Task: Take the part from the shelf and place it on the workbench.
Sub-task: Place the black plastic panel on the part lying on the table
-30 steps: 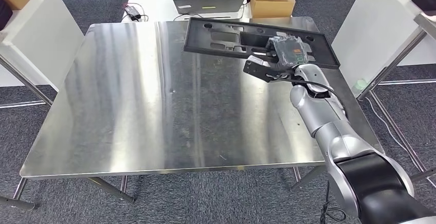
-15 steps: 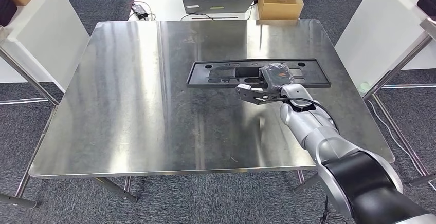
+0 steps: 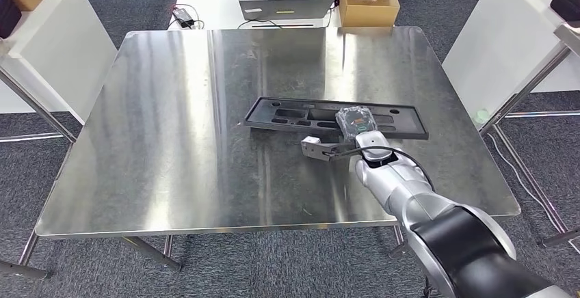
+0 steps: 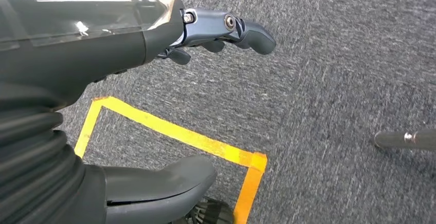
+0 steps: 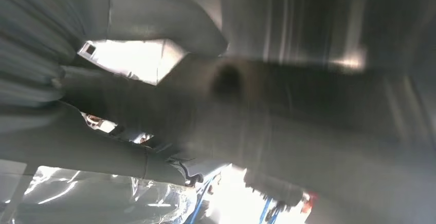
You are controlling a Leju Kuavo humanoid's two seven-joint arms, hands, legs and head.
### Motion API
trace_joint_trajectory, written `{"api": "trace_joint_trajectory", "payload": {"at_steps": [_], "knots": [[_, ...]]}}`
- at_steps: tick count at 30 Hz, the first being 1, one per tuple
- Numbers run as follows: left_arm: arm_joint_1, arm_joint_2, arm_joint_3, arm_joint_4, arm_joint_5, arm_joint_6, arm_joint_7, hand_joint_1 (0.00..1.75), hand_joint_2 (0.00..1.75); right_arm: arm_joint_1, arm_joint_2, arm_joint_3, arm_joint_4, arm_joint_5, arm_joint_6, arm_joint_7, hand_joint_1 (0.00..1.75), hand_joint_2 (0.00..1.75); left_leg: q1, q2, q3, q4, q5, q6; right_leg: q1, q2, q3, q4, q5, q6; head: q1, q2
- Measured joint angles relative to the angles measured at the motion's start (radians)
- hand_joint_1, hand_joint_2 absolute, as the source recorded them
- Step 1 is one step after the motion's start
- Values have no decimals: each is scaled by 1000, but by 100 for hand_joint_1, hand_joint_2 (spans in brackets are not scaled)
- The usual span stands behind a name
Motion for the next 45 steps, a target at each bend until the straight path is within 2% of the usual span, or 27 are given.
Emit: {"api": "trace_joint_trajectory", "payload": {"at_steps": [3, 10, 17, 22, 25, 29, 31, 34, 36, 40, 43, 45], "knots": [[-1, 1, -4, 0, -5, -6, 14, 0, 0, 31, 2, 6, 9, 11, -19, 5, 0, 0, 0, 0, 0, 0, 0, 0, 0, 0, 0, 0, 0, 0, 0, 0], [-4, 1, -13, 0, -21, -23, 33, 0, 0, 43, -10, -13, 11, 24, -71, -2, 0, 0, 1, 0, 2, 0, 0, 0, 0, 0, 1, 0, 0, 0, 0, 0], [-10, 1, -14, 0, -36, -25, 34, 0, 0, 80, -27, -93, -15, 62, -127, -44, 0, 0, 1, 0, 1, 0, 0, 0, 0, 0, 2, 0, 0, 0, 0, 0], [-12, 1, -14, 0, -44, -18, 33, 0, 0, 132, -39, -169, -104, 58, -242, -95, 0, 0, 0, -1, 1, 0, 0, 0, 0, 0, 2, 0, 0, 0, 0, 0], [-12, 1, -13, 0, -44, -7, 27, 0, 0, 212, -43, -234, -277, -8, -324, -167, 0, 0, 1, -1, 0, 0, 0, 0, 0, 0, 2, 0, 0, 0, 0, 0], [-11, 1, -11, 0, -43, 1, 19, 0, 0, 342, -38, -312, -589, -98, -345, -244, 0, 0, 1, -2, -1, 0, -1, 0, 0, -1, 1, 0, -1, 1, 0, 0], [-9, 0, -10, 0, -43, 7, 18, 0, 0, 416, -14, -365, -760, -189, -365, -383, 0, 0, 1, -3, -1, 0, -1, 0, 0, -2, 1, 0, -2, 2, 0, 0], [-5, -1, -3, 0, -38, 17, 13, 0, 0, 540, 64, -475, -1037, -340, -387, -654, 0, 0, 1, -5, -1, 0, -2, -1, 0, -3, 1, 0, -3, 3, 0, 0], [-3, -2, 5, 0, -32, 23, 8, 0, 0, 608, 106, -525, -1189, -401, -389, -735, 0, 0, 1, -6, -1, 0, -3, -1, 0, -4, 2, 0, -5, 4, 0, 0], [5, -3, 24, 0, -11, 38, -5, 0, 0, 711, 148, -557, -1415, -452, -389, -755, 0, 0, 1, -7, -1, -1, -4, -2, 0, -3, 2, 0, -6, 4, 0, 0], [12, -3, 47, 0, 11, 59, -13, 0, 0, 779, 165, -528, -1538, -488, -389, -760, 0, 0, 1, -7, 0, -1, -5, -2, 0, -3, 2, 0, -6, 4, 0, 0], [15, -3, 60, 0, 12, 87, 12, 0, 0, 822, 172, -499, -1586, -542, -389, -761, 0, 0, -1, -6, -1, 1, -7, 1, -3, -3, 4, -3, -5, 6, 0, 0]]}}
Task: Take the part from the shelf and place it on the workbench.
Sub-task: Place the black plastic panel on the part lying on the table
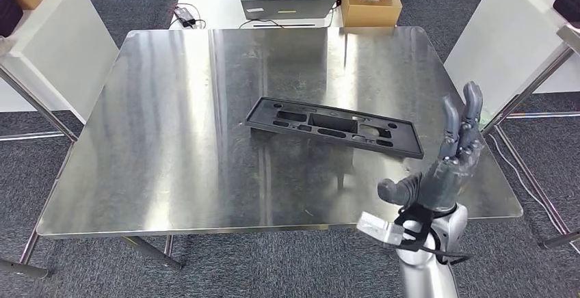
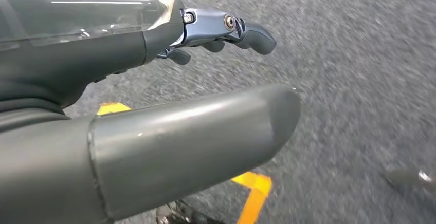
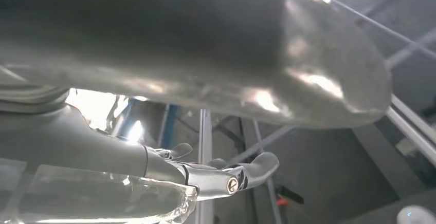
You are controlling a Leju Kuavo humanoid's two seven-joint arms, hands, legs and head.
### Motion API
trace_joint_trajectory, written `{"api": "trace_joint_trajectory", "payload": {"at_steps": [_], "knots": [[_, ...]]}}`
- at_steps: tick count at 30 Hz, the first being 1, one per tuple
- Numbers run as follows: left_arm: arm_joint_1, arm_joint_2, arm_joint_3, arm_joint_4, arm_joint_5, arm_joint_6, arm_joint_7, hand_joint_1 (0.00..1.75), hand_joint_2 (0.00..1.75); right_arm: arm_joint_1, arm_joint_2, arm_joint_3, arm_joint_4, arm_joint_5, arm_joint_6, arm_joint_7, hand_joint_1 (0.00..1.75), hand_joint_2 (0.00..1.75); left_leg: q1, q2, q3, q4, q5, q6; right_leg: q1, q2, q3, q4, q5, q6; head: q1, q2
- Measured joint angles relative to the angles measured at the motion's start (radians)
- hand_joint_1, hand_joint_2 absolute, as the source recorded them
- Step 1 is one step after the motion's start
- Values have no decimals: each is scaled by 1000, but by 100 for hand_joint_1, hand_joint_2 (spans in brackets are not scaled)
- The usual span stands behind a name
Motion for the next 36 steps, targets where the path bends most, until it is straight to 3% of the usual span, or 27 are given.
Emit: {"api": "trace_joint_trajectory", "payload": {"at_steps": [3, 5, 8, 9, 10, 11, 13, 14, 16, 18, 20, 22, 24, 25, 26, 27, 29, 30, 31, 34, 36], "knots": [[6, 0, 16, 0, -4, 47, 68, 0, 0, 64, 7, 48, -35, -122, 0, 0, 0, 0, 1, 1, 4, -4, 5, 15, -8, -1, 6, -4, 3, 10, 0, 0], [7, -4, 28, 0, 0, 63, 96, 0, 0, 99, 10, 70, -41, -193, 1, 0, 0, 0, 8, 4, 12, -18, 17, 23, -3, 1, -7, 35, -27, 5, 1, 0], [7, -8, 43, 0, 8, 81, 115, 0, 0, 145, 11, 87, -35, -289, 2, 0, 0, 0, 11, 6, 5, -24, 26, 27, -1, 3, -82, 232, -138, -15, 2, 0], [7, -9, 47, 0, 10, 85, 118, 0, 0, 158, 10, 92, -31, -308, 2, 0, 0, 0, 11, 6, 0, -23, 29, 26, -2, 3, -100, 288, -162, -14, 2, 0], [7, -9, 51, 0, 12, 87, 120, 0, 0, 167, 10, 95, -28, -317, 2, 0, 0, 0, 11, 6, -5, -23, 33, 23, -3, 3, -99, 309, -170, -9, 2, 0], [8, -10, 54, 0, 14, 88, 122, 0, 0, 174, 10, 97, -25, -320, 2, 1, 0, 0, 13, 7, -10, -21, 37, 19, -5, 3, -74, 282, -161, 1, 2, 0], [7, -11, 58, -1, 18, 89, 124, 0, 0, 188, 12, 100, -20, -317, 2, 1, 0, 0, 17, 6, -20, -13, 43, 9, -12, 2, 27, 130, -126, 20, 2, 0], [7, -12, 62, -2, 21, 91, 125, 0, 0, 198, 13, 100, -17, -312, 2, 1, 0, 0, 19, 4, -25, -7, 44, 2, -12, 4, 71, 68, -107, 24, 3, 0], [8, -12, 70, -4, 28, 95, 127, 0, 0, 223, 17, 99, -12, -302, 3, 0, 0, 0, 16, -1, -30, 7, 45, -9, -11, 10, 100, 17, -96, 18, 4, 0], [9, -13, 79, -5, 35, 99, 127, 0, 0, 247, 21, 97, -8, -299, 3, 0, 0, 0, 17, -4, -35, 16, 46, -16, -14, 12, 86, 24, -94, 2, 3, 0], [11, -13, 86, -5, 40, 103, 128, 0, 0, 271, 24, 96, -5, -294, 3, 0, 0, 0, 23, -2, -50, 45, 9, -25, -20, 8, 74, 26, -85, -18, 2, 0], [13, -13, 95, -5, 45, 105, 130, 0, 0, 298, 25, 94, -4, -281, 3, 0, 0, 0, 27, 3, -81, 143, -86, -36, -19, 4, 60, 27, -71, -33, 2, 0], [13, -14, 103, -5, 51, 106, 131, 0, 0, 323, 26, 92, -2, -268, 3, 0, 0, 0, 29, 6, -111, 270, -165, -42, -15, 2, 45, 28, -56, -35, 2, 0], [13, -14, 106, -5, 52, 106, 131, 0, 0, 334, 27, 91, -1, -264, 3, 0, 0, 0, 30, 6, -109, 301, -175, -42, -13, 1, 37, 29, -50, -34, 2, 0], [13, -15, 108, -5, 53, 106, 131, 0, 0, 345, 28, 89, 0, -260, 3, 0, 0, 0, 30, 7, -86, 290, -166, -39, -11, 0, 30, 30, -45, -33, 2, 0], [13, -15, 110, -5, 52, 105, 132, 0, 0, 355, 31, 85, 1, -257, 3, 0, 0, 0, 30, 7, -41, 237, -143, -35, -10, 0, 26, 30, -41, -31, 2, 0], [13, -15, 112, -6, 46, 102, 132, 0, 0, 376, 42, 74, -1, -250, 3, 0, 0, 0, 29, 6, 67, 86, -102, -25, -7, 0, 21, 30, -33, -24, 2, 0], [12, -15, 111, -7, 42, 101, 132, 0, 0, 388, 48, 67, -5, -247, 3, 0, 0, 0, 26, 5, 102, 34, -91, -22, -5, 0, 22, 29, -29, -18, 3, 0], [12, -14, 111, -8, 37, 100, 133, 0, 0, 397, 54, 61, -9, -244, 4, -1, 0, 0, 23, 5, 119, 7, -87, -20, -4, -1, 22, 28, -25, -12, 3, 0], [13, -13, 111, -10, 32, 100, 138, 0, 0, 422, 67, 44, -26, -239, 6, -1, 0, 0, 17, 8, 107, -7, -72, -9, -3, -1, 16, 29, -16, 7, 4, 0], [12, -13, 111, -12, 32, 99, 139, 0, 0, 433, 72, 34, -33, -238, 8, -1, 0, 0, 19, 13, 87, -17, -51, 8, 0, 1, -11, 80, -62, 1, 6, 0]]}}
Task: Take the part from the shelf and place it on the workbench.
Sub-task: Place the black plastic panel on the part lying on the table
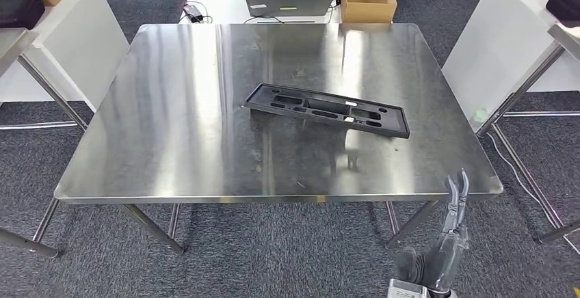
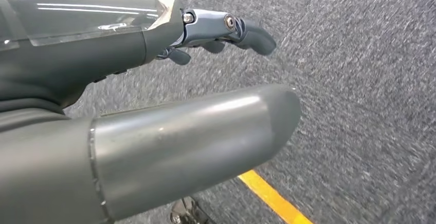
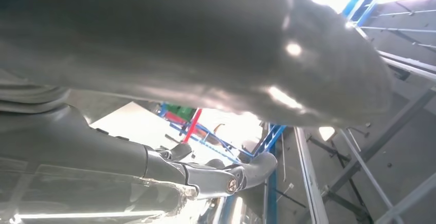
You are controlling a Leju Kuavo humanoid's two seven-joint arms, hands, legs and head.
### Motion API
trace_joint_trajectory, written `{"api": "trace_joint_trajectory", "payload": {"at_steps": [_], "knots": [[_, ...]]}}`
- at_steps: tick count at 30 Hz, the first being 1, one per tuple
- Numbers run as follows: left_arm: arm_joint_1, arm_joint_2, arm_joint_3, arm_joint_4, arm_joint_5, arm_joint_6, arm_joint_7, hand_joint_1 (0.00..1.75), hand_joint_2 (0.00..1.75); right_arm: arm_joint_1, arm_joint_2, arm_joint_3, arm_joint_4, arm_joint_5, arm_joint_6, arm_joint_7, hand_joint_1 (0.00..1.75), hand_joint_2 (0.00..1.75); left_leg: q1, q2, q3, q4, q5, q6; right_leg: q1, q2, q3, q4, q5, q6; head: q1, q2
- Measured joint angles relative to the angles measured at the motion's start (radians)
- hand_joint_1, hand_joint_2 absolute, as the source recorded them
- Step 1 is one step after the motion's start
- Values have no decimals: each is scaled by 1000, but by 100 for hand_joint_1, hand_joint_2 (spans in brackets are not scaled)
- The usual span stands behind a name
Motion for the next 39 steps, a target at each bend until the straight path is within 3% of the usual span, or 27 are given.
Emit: {"api": "trace_joint_trajectory", "payload": {"at_steps": [2, 3, 4, 5, 6, 7, 9, 10, 12, 13, 14, 16, 18, 19, 20, 21, 22, 24, 26, 29, 30, 32, 34, 35, 36, 37, 39], "knots": [[0, 0, 0, -1, 0, -1, 0, 0, 0, 6, 2, -7, -2, 0, 1, 0, 0, 0, -2, 3, -24, -1, 19, 10, 1, 1, -43, 121, -87, -14, 2, 0], [0, 0, 0, -2, 0, -1, 1, 0, 0, 9, 2, -11, -3, 0, 1, 0, 0, 0, -4, 5, -37, -1, 29, 11, 1, 1, -57, 183, -117, -14, 3, 0], [0, -1, 0, -2, 0, -1, 1, 0, 0, 12, 2, -14, -3, 0, 1, 0, 0, 0, -7, 6, -50, 0, 39, 12, 1, 1, -58, 225, -129, -10, 3, 0], [0, -1, 0, -2, -1, -1, 1, 0, 0, 15, 3, -17, -3, 0, 1, 0, 0, 0, -10, 7, -62, 1, 48, 13, 2, 1, -42, 232, -121, -1, 3, 0], [0, -2, 0, -2, -1, 0, 2, 0, 0, 16, 4, -19, -3, 1, 2, 0, 0, 0, -12, 7, -72, 3, 57, 12, 2, 1, -8, 202, -99, 7, 3, 0], [0, -2, 0, -2, -2, 0, 3, 0, 0, 18, 5, -21, -4, 1, 3, 0, 0, 0, -14, 7, -80, 6, 65, 11, 4, 1, 42, 137, -74, 12, 3, 0], [0, -2, 0, -2, -5, -1, 7, 0, 0, 22, 9, -26, -12, 2, 11, 0, 0, 0, -17, 6, -93, 15, 79, 5, 9, 1, 146, -23, -58, 4, 2, 0], [0, -2, 0, -2, -6, -1, 8, 0, 0, 26, 11, -29, -17, 1, 16, 0, 0, 0, -19, 6, -97, 17, 86, 0, 13, 1, 175, -77, -61, -4, 2, 0], [0, -2, 0, -2, -10, -2, 10, 0, 0, 38, 15, -35, -26, -2, 29, 0, 0, 0, -19, 5, -102, 18, 101, -10, 18, 0, 183, -107, -62, -19, 1, 0], [1, -2, 0, -2, -11, -2, 11, 0, 0, 45, 17, -37, -29, -4, 35, 0, 0, 0, -17, 4, -104, 20, 102, -17, 12, -1, 176, -107, -55, -26, 2, 0], [2, -1, 0, -2, -12, -3, 11, 0, 0, 50, 19, -40, -30, -5, 41, 0, 0, 0, -15, 2, -109, 30, 86, -24, 8, -3, 170, -107, -46, -35, 2, 0], [4, -1, 0, -2, -14, -5, 11, 0, 0, 58, 24, -42, -32, -9, 53, 0, 0, 0, -7, -1, -132, 102, 2, -41, -2, -7, 152, -109, -25, -51, 0, 0], [6, -1, 0, -2, -15, -9, 12, 0, 0, 64, 27, -46, -31, -17, 67, 0, 0, 0, 4, -2, -161, 230, -93, -56, -1, -8, 125, -107, -3, -54, 0, 0], [6, 0, 0, -2, -17, -11, 11, 0, 0, 65, 28, -50, -29, -22, 75, 1, 0, 0, 9, -2, -167, 282, -109, -63, -2, -9, 112, -104, 7, -51, 0, 0], [7, 0, 0, -2, -19, -12, 11, 0, 0, 63, 30, -56, -24, -25, 87, 7, 0, 0, 15, -2, -161, 305, -101, -68, -3, -9, 98, -99, 16, -47, -1, 0], [7, 0, 0, -2, -21, -12, 10, 0, 0, 58, 33, -64, -13, -26, 104, 22, 0, 0, 21, -1, -137, 293, -74, -72, -5, -9, 84, -93, 24, -42, -1, 0], [6, 1, 0, -2, -24, -13, 9, 0, 0, 49, 36, -75, 8, -23, 127, 43, 0, 0, 27, -1, -96, 247, -43, -76, -8, -9, 70, -84, 30, -36, -1, 0], [4, 1, 0, -2, -31, -16, 7, 0, 0, 12, 43, -109, 85, -4, 174, 94, 0, 0, 31, -4, 0, 109, -24, -84, -10, -8, 43, -65, 41, -21, -1, 0], [1, 1, 0, -2, -39, -21, 5, 0, 0, -51, 46, -159, 221, 19, 188, 124, 0, 0, 26, -7, 42, 28, -40, -78, -7, -8, 26, -57, 56, -4, 0, 0], [-1, -1, 0, -2, -52, -27, 3, 0, 0, -195, 31, -283, 587, -7, 135, 114, 0, 0, 16, -4, 18, 15, -18, -40, -6, -7, 12, -60, 76, 19, 1, 0], [-2, -2, 0, -2, -54, -29, 2, 0, 0, -245, 17, -331, 734, -22, 112, 114, 0, 0, 14, -2, 6, 11, -4, -25, -8, -7, 1, -45, 58, 19, 3, 0], [-4, -2, 0, -2, -56, -31, 0, 0, 0, -331, -15, -419, 1010, -35, 86, 160, 0, 0, 10, 0, -25, 7, 24, -5, -11, -5, -32, 45, -27, 3, 6, 0], [-3, -1, 0, -2, -56, -30, 3, 0, 0, -378, -43, -483, 1226, -19, 78, 290, 0, 0, 4, -1, -59, 9, 48, 2, -9, -4, -59, 172, -102, -5, 8, 0], [-2, -1, 0, -2, -56, -29, 6, 0, 0, -388, -54, -502, 1311, -3, 75, 370, 0, 0, 1, -1, -74, 10, 60, 3, -7, -3, -59, 215, -108, 1, 8, 0], [-1, -2, 0, -2, -55, -27, 9, 0, 0, -392, -63, -514, 1381, 12, 72, 440, 0, 0, -1, -1, -89, 11, 73, 3, -4, -2, -43, 228, -92, 10, 8, 0], [0, -3, 0, -2, -55, -26, 12, 0, 0, -392, -69, -521, 1438, 24, 71, 489, 0, 0, -4, -1, -103, 12, 86, 1, -1, -2, -10, 206, -67, 20, 9, 0], [-1, -6, 0, -2, -55, -25, 15, 0, 0, -396, -77, -529, 1523, 38, 69, 528, 0, 0, -9, 0, -127, 16, 109, -5, 4, -1, 99, 67, -40, 21, 9, 0]]}}
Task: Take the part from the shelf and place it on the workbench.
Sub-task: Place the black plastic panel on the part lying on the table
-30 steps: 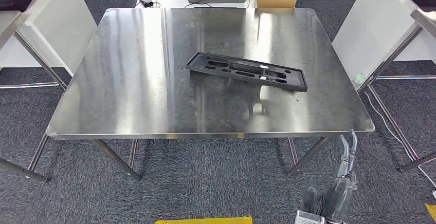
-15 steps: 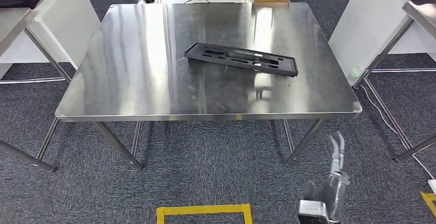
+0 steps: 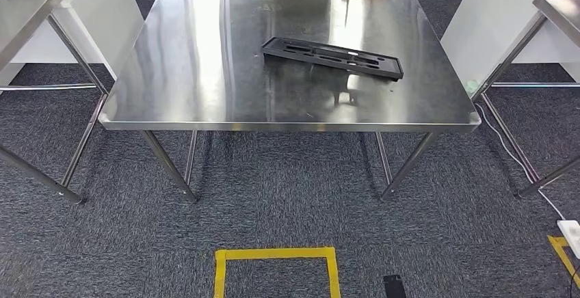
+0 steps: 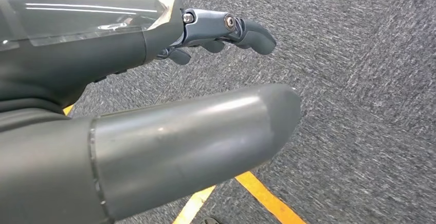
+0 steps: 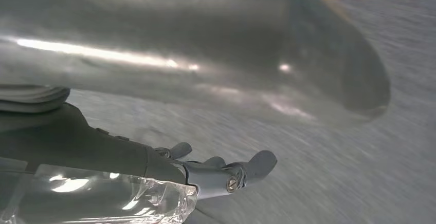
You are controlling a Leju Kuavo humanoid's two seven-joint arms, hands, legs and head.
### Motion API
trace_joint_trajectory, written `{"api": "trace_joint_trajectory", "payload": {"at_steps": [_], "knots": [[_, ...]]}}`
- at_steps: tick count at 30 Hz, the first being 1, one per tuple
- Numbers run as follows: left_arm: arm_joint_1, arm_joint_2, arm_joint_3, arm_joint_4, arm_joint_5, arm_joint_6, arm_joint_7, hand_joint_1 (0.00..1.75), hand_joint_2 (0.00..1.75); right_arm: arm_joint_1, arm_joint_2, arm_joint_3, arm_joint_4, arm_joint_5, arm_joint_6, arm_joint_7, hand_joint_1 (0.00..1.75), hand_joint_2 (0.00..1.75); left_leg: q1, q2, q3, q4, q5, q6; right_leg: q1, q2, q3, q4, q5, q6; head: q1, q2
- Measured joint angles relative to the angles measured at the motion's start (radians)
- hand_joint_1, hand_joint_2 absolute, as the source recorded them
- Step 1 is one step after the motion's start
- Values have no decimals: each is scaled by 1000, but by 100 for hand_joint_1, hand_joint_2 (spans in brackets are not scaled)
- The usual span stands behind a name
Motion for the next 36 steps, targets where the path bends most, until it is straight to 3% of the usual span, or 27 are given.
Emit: {"api": "trace_joint_trajectory", "payload": {"at_steps": [2, 3, 5, 6, 8, 9, 10, 11, 12, 13, 14, 16, 18, 20, 21, 23, 25, 26, 27, 28, 30, 32, 33, 35, 36], "knots": [[-1, -1, 0, 0, 0, 2, 0, 0, 0, -12, -5, -7, 58, 5, -2, 8, 0, 0, -5, 5, -13, 1, 21, -8, 7, 2, 82, -139, -20, -17, -2, 0], [-2, -1, 0, 0, 0, 2, 0, 0, 0, -18, -8, -9, 81, 6, -2, 12, 0, 0, -6, 8, -16, 1, 31, -12, 10, 3, 95, -171, -29, -26, -2, 0], [1, 1, 0, 0, 0, 4, 0, 0, 0, -22, -12, -13, 121, 7, -4, 18, 0, 0, -1, 8, -21, 2, 38, -23, 7, 0, 84, -176, -20, -44, -3, 0], [3, 2, 0, 0, 0, 4, 1, 0, 0, -23, -14, -15, 135, 7, -4, 20, 0, 0, 2, 7, -27, 16, 17, -30, 3, -2, 77, -175, -10, -55, -3, 0], [6, 2, 1, 0, 1, 5, 2, 0, 0, -26, -16, -17, 157, 7, -4, 21, 0, 0, 9, 3, -51, 101, -83, -44, -2, -7, 56, -176, 13, -72, -4, 0], [7, 2, 1, 0, 1, 5, 2, 0, 0, -27, -16, -17, 166, 7, -4, 21, 0, 0, 13, 3, -66, 169, -139, -51, -2, -8, 42, -174, 25, -76, -4, 0], [7, 2, 1, 0, 1, 5, 2, 0, 0, -28, -17, -17, 174, 8, -4, 21, 0, 0, 16, 2, -78, 237, -176, -57, -1, -9, 27, -172, 37, -75, -4, 0], [7, 2, 0, 0, 1, 5, 2, 0, 0, -29, -17, -17, 181, 8, -4, 21, 0, 0, 19, 3, -80, 287, -189, -61, -1, -10, 12, -168, 47, -72, -4, 0], [7, 3, 0, 0, 1, 5, 2, 0, 0, -29, -18, -17, 187, 8, -4, 21, 0, 0, 23, 3, -67, 306, -178, -65, -2, -11, -4, -161, 56, -69, -4, 0], [7, 3, 1, 0, 1, 5, 2, 0, 0, -30, -18, -17, 191, 8, -4, 21, 0, 0, 28, 3, -36, 285, -152, -67, -4, -12, -20, -153, 63, -64, -4, 0], [7, 3, 1, 0, 1, 5, 2, 0, 0, -30, -19, -17, 195, 10, -4, 23, 0, 0, 33, 3, 12, 232, -129, -69, -6, -12, -36, -143, 69, -58, -4, 0], [4, 3, 1, 0, 0, 6, 2, 0, 0, -34, -20, -17, 203, 26, 0, 66, 0, 0, 36, -1, 111, 92, -126, -72, -6, -12, -65, -125, 79, -44, -4, 0], [2, 3, 1, 0, 0, 10, 4, 0, 0, -38, -20, -9, 214, 70, 21, 207, 0, 0, 29, -6, 148, 20, -145, -66, -4, -13, -80, -118, 93, -29, -2, 0], [3, 2, 5, 0, 1, 16, 8, 0, 0, -37, -15, 2, 225, 102, 46, 377, 0, 0, 23, -4, 134, 12, -133, -44, -3, -13, -88, -117, 104, -13, -1, 0], [3, 1, 7, 0, 1, 20, 12, 0, 0, -34, -11, 5, 229, 106, 54, 431, 0, 0, 21, -2, 124, 9, -123, -30, -4, -12, -97, -105, 92, -11, -1, 0], [3, -1, 12, 0, 0, 30, 22, 0, 0, -27, -2, 8, 234, 113, 55, 463, 0, 0, 21, 3, 99, 5, -102, -7, -7, -7, -130, -30, 23, -20, 1, 0], [3, -3, 15, 0, -1, 36, 29, 0, 0, -23, 5, 16, 236, 135, 48, 442, 0, 0, 16, 6, 69, 6, -80, 1, -7, -5, -168, 100, -61, -26, 3, 0], [3, -4, 16, 0, -1, 37, 30, 0, 0, -23, 6, 21, 237, 150, 43, 425, 0, 0, 14, 8, 54, 6, -68, 1, -6, -4, -175, 151, -79, -22, 3, 0], [4, -5, 17, 0, -1, 37, 31, 0, 0, -23, 5, 28, 237, 166, 37, 407, 0, 0, 13, 9, 38, 7, -55, 1, -6, -4, -166, 174, -77, -13, 3, 0], [4, -7, 17, 0, -1, 38, 31, 0, 0, -23, 2, 35, 237, 182, 30, 390, 0, 0, 12, 10, 24, 8, -43, -1, -5, -3, -139, 158, -57, -3, 3, 0], [5, -11, 18, 0, -2, 42, 33, 0, 0, -26, -5, 52, 237, 209, 11, 351, 0, 0, 11, 10, 0, 10, -21, -7, -5, -2, -37, 30, -16, 9, 3, 0], [5, -15, 18, 0, -2, 45, 36, 0, 0, -31, -11, 65, 237, 222, -8, 321, 0, 0, 9, 11, -13, 9, 0, -16, 3, 0, 60, -123, -19, -1, 3, 0], [5, -15, 18, 0, -2, 46, 37, 0, 0, -34, -13, 68, 238, 223, -15, 315, 0, 0, 9, 12, -16, 7, 10, -20, 7, 2, 80, -164, -28, -10, 2, 0], [7, -16, 19, 0, -8, 46, 37, 0, 0, -36, -14, 70, 239, 219, -22, 314, 0, 0, 10, 11, -19, 2, 26, -30, 6, 1, 76, -180, -22, -26, 2, 0], [8, -16, 19, 0, -10, 47, 38, 0, 0, -36, -14, 70, 240, 217, -25, 313, 0, 0, 11, 10, -24, 7, 15, -35, 2, -1, 69, -179, -14, -37, 2, 0]]}}
